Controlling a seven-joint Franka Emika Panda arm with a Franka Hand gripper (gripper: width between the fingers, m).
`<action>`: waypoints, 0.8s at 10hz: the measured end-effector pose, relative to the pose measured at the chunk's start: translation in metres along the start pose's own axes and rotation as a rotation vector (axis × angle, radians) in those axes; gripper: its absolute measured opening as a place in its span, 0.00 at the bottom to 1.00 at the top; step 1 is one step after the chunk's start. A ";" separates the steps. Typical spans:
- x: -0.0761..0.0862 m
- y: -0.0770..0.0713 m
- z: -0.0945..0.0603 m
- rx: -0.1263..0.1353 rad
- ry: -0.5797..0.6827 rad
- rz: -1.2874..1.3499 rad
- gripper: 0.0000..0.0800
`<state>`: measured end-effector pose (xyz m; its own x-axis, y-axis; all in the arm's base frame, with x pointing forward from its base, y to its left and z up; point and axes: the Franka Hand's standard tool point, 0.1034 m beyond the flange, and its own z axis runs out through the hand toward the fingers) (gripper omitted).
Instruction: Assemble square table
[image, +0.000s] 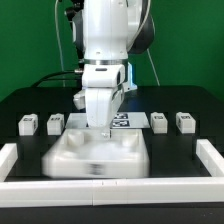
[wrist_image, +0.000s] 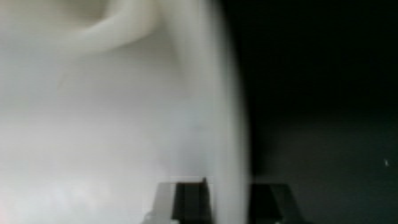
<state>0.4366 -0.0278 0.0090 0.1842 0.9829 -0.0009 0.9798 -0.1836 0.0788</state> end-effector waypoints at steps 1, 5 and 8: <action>0.000 -0.001 0.000 0.002 0.000 0.001 0.07; 0.000 -0.001 0.001 0.002 0.000 0.001 0.07; 0.003 0.000 0.000 0.001 0.000 -0.009 0.07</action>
Offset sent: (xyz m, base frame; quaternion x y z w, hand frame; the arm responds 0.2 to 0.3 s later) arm 0.0000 0.0000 0.0000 0.0000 0.0000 0.0000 1.0000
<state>0.4368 -0.0251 0.0087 0.1757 0.9844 -0.0013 0.9815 -0.1751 0.0773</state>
